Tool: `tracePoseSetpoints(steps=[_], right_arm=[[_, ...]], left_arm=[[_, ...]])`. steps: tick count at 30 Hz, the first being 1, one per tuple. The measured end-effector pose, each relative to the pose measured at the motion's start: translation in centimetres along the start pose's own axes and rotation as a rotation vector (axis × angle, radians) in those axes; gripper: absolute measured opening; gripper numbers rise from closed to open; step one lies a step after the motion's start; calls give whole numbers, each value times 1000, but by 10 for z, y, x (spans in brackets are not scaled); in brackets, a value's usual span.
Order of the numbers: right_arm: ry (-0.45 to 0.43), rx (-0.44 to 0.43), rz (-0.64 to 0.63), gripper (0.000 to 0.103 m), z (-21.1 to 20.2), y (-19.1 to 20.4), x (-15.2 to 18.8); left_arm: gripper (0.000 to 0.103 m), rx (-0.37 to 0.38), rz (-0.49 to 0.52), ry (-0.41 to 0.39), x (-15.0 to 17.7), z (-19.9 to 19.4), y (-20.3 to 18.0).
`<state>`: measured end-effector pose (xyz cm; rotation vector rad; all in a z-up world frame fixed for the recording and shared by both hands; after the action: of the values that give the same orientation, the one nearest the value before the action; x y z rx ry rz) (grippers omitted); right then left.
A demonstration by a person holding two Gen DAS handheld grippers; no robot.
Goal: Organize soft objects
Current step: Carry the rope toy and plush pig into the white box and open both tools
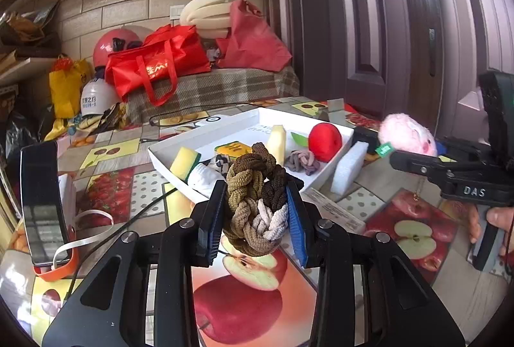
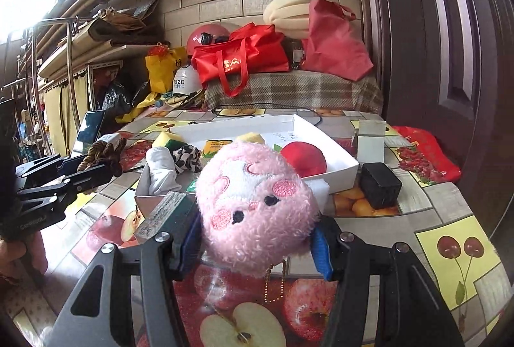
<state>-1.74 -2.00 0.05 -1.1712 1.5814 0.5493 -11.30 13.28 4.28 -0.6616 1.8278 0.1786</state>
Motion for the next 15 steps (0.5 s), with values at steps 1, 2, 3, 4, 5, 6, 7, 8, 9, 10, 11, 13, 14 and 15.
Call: tracePoseSetpoints(steps=[1, 2, 3, 4, 5, 6, 7, 8, 9, 10, 11, 13, 14, 15], right_arm=[[1, 2, 7, 58, -1, -1, 1], [1, 3, 12, 58, -1, -2, 2], [1, 5, 14, 58, 0, -2, 1], [0, 6, 15, 58, 0, -2, 1], [-1, 7, 14, 58, 1, -1, 1], [-1, 7, 14, 58, 1, -2, 1], [-2, 7, 14, 58, 1, -2, 1], [-4, 8, 14, 58, 2, -2, 0], [-4, 10, 13, 58, 2, -1, 0], [-4, 10, 13, 58, 3, -1, -1], [-2, 10, 14, 58, 4, -1, -1], [5, 8, 15, 58, 9, 0, -4], [11, 8, 14, 58, 12, 0, -5], [14, 9, 14, 58, 14, 1, -7]], left_arm=[[35, -13, -13, 2, -2, 4, 3], [35, -22, -21, 0, -3, 7, 4], [35, -27, -24, -4, -4, 10, 5], [35, -33, -21, -9, -4, 12, 5], [35, -38, -15, -15, -5, 13, 4], [35, -41, -9, -18, -5, 15, 3], [35, -43, -1, -20, -5, 16, 1], [35, -47, 4, -23, -5, 17, 0], [35, -50, 8, -24, -5, 18, 0], [35, -52, 9, -23, -6, 20, 0], [35, -57, 9, -20, -6, 22, 0], [35, -60, 1, -13, -8, 26, 1], [35, -61, -4, -10, -8, 28, 2], [35, -63, -9, -9, -9, 29, 4]])
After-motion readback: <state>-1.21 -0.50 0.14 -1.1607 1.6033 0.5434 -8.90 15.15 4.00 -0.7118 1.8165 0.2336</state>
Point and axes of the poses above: each gripper's, at about its wrist camera, not at the fingertips, and z roughly the way its jaws point, y to its left, x to its underside, the point moved 2 cm from there along z, roughly the way its jaws point, and after that the axes turned 14 degrees about -z, right-handed, at the moved point
